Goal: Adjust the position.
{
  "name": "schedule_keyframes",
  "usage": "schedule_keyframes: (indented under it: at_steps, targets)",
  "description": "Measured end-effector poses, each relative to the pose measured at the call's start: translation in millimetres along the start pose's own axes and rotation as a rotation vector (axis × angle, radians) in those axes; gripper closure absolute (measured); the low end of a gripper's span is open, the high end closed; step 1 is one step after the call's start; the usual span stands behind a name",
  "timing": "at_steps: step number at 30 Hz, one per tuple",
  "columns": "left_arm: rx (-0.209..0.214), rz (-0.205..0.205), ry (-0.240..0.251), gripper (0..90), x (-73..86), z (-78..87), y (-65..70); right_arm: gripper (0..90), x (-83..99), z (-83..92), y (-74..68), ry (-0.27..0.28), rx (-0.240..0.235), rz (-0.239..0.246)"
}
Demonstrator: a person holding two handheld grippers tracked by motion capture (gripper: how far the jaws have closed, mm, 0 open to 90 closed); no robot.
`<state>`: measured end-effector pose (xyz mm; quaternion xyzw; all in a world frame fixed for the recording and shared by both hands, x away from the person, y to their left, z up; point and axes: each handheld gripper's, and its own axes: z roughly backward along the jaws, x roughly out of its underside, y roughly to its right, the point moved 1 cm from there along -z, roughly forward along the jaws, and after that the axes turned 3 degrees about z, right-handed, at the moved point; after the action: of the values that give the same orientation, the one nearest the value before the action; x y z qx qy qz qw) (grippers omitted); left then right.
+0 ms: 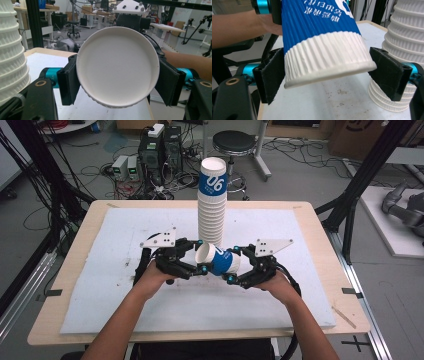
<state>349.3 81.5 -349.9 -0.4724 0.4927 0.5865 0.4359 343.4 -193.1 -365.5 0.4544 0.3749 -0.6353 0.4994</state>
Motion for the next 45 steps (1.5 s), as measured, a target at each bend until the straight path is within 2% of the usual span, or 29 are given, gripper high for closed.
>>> schedule_keyframes:
  at_steps: [3, 5, 6, 7, 8, 10, 11, 12, 14, 15, 16, 17, 18, 21, 24, 25, 26, 27, 28, 29, 30, 31, 32, 34, 37, 39, 40, 42, 45]
  targets:
    - [0.002, 0.011, -0.012, 29.9, 0.8, 0.9, -1.1, 19.4, 0.0, 0.0, 0.6, -0.012, -0.004, 0.006]
    - [0.002, 0.02, -0.041, 29.9, 1.8, 1.6, -1.4, 21.9, 0.0, 2.0, 0.6, -0.018, -0.013, 0.024]
    - [-0.03, 0.002, -0.093, 28.6, 2.8, 0.7, -0.2, 24.0, 0.5, 3.3, 0.8, -0.038, -0.017, 0.044]
    - [-0.03, 0.002, -0.093, 27.0, 2.8, 0.7, -0.2, 24.0, 0.5, 3.3, 0.8, -0.038, -0.017, 0.044]
    - [-0.055, -0.017, -0.124, 27.0, 3.2, -0.2, 0.7, 24.7, 0.5, 3.6, 0.8, -0.052, -0.013, 0.055]
    - [-0.086, -0.019, -0.162, 18.3, 3.0, -0.5, 1.2, 25.7, 0.7, 3.5, 0.7, -0.096, -0.004, 0.089]
    - [-0.086, -0.02, -0.172, 18.3, 2.7, -0.2, 1.4, 25.7, 0.7, 3.5, 0.7, -0.096, -0.004, 0.089]
    - [-0.076, -0.022, -0.192, 18.6, 3.3, -0.6, 1.7, 25.9, 0.9, 2.2, -0.1, -0.123, -0.012, 0.108]
    - [-0.065, -0.022, -0.205, 18.7, 4.3, -1.6, 1.6, 25.9, 0.7, 1.0, -1.5, -0.14, -0.009, 0.113]
    - [-0.052, -0.023, -0.215, 20.0, 5.5, -2.4, 2.1, 25.9, 0.6, 0.2, -2.4, -0.156, -0.017, 0.117]
    - [-0.032, -0.035, -0.227, 27.6, 6.3, -2.8, 2.3, 25.9, 0.3, -1.6, -3.1, -0.181, -0.022, 0.123]
    - [-0.026, -0.05, -0.239, 27.6, 7.1, -3.5, 2.9, 25.9, 0.3, -1.6, -3.1, -0.181, -0.022, 0.123]
    - [-0.022, -0.053, -0.248, 28.4, 7.8, -4.0, 2.7, 25.8, 0.4, -1.4, -3.3, -0.206, -0.025, 0.134]
    - [0.007, -0.028, -0.242, 29.4, 10.4, -3.2, 0.4, 25.0, 0.7, -0.3, -2.8, -0.208, -0.036, 0.124]
    - [0.011, -0.025, -0.229, 29.7, 13.4, -2.7, -0.3, 19.0, 0.1, 0.0, -2.0, -0.176, -0.031, 0.063]
    - [0.015, -0.02, -0.213, 29.8, 13.4, -1.6, -1.3, 18.7, -0.5, 0.7, -1.6, -0.157, -0.025, 0.053]
    - [0.018, -0.013, -0.192, 29.9, 13.1, -0.3, -2.1, 18.7, -1.6, 2.9, -0.2, -0.11, -0.017, 0.048]
    - [0.02, -0.011, -0.178, 29.9, 12.8, 0.9, -2.5, 18.7, -1.6, 2.9, -0.2, -0.11, -0.017, 0.048]
    - [0.025, 0.003, -0.126, 30.0, 12.3, 3.8, -3.0, 18.7, -2.3, 6.7, 0.2, -0.067, -0.014, 0.019]
    - [0.025, 0.003, -0.126, 30.1, 12.3, 3.8, -3.0, 18.7, -2.3, 6.7, 0.2, -0.067, -0.014, 0.019]
    - [0.031, 0.007, -0.078, 30.1, 12.3, 6.0, -3.4, 18.7, -2.9, 9.5, 0.9, -0.04, -0.021, 0.0]
    - [0.031, 0.007, -0.078, 30.1, 12.3, 6.0, -3.4, 18.7, -2.9, 9.5, 0.9, -0.04, -0.021, 0.0]
    - [0.039, 0.013, -0.055, 30.2, 12.4, 6.3, -3.2, 18.1, -2.1, 8.4, 0.6, -0.024, -0.033, -0.014]
    - [0.054, 0.014, -0.035, 30.2, 12.5, 4.4, -2.4, 17.3, -0.7, 3.7, -0.8, -0.029, -0.042, -0.01]
    - [0.056, 0.014, -0.055, 30.2, 13.9, 2.4, -2.8, 18.3, -0.3, 1.9, -1.3, -0.041, -0.037, 0.008]
    - [0.056, 0.011, -0.073, 30.1, 14.7, 1.6, -2.1, 20.0, -0.4, 4.2, -0.5, -0.048, -0.053, 0.017]
    - [0.051, 0.008, -0.096, 29.8, 15.5, 0.5, -1.4, 21.6, -0.2, 4.9, -0.7, -0.058, -0.051, 0.044]
    - [0.025, 0.0, -0.156, 28.5, 18.1, -2.0, -0.2, 23.7, 0.4, 5.3, -0.7, -0.073, -0.06, 0.05]
    - [0.016, -0.003, -0.181, 27.1, 19.0, -2.6, 0.0, 25.1, 0.4, 4.7, -1.4, -0.09, -0.063, 0.057]
